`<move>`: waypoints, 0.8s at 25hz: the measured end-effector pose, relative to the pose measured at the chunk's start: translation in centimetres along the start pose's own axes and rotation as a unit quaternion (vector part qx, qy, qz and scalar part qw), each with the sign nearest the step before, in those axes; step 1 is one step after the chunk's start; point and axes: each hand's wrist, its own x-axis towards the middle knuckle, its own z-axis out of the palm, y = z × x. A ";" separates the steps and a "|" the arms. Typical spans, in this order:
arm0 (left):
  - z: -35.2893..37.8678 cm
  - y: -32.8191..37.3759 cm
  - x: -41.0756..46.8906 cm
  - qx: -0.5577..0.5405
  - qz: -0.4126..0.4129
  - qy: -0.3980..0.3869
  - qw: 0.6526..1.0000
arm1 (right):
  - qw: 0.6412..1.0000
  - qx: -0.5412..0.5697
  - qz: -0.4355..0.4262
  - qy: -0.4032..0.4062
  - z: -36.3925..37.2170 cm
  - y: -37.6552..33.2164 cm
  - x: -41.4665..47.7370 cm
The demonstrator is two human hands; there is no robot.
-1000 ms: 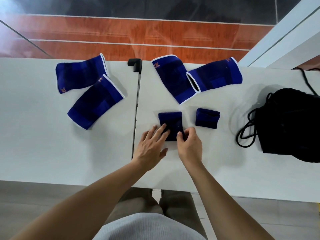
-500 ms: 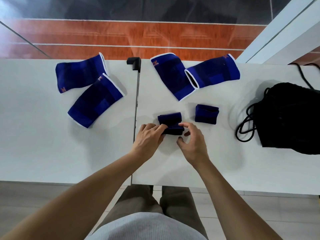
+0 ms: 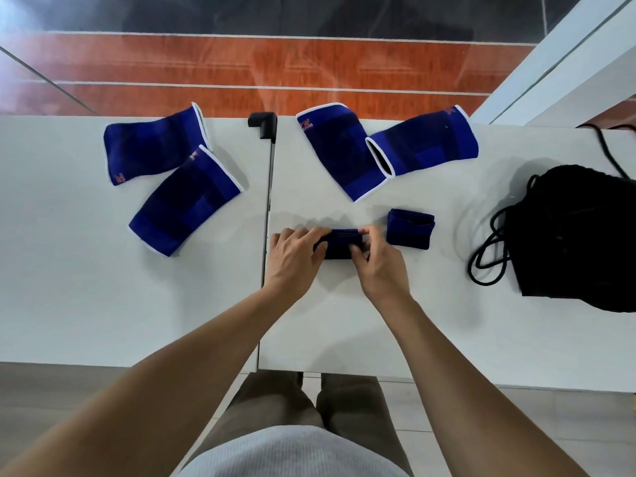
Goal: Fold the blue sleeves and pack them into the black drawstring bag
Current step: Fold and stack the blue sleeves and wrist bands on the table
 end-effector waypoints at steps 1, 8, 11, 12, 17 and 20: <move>0.2 -0.3 0.2 0.016 0.005 0.017 1.000 | 0.999 -0.042 -0.027 -0.002 0.3 0.0 0.2; 1.1 -1.2 1.4 0.064 0.069 0.047 0.994 | 0.980 -0.191 -0.046 0.023 1.3 -0.3 1.2; 1.2 -1.2 1.5 0.063 0.067 0.045 0.995 | 0.972 -0.223 -0.046 0.061 0.8 -1.0 1.5; 1.2 -1.3 1.6 0.060 0.067 0.040 0.995 | 0.968 -0.227 -0.079 0.071 0.9 -1.0 1.2; 1.5 -0.9 2.3 0.055 0.063 0.038 0.996 | 0.961 -0.231 -0.149 0.027 2.4 -0.4 -3.0; 1.7 -0.4 3.3 0.055 0.082 0.047 0.994 | 0.959 -0.256 -0.119 0.015 1.8 -0.3 -2.6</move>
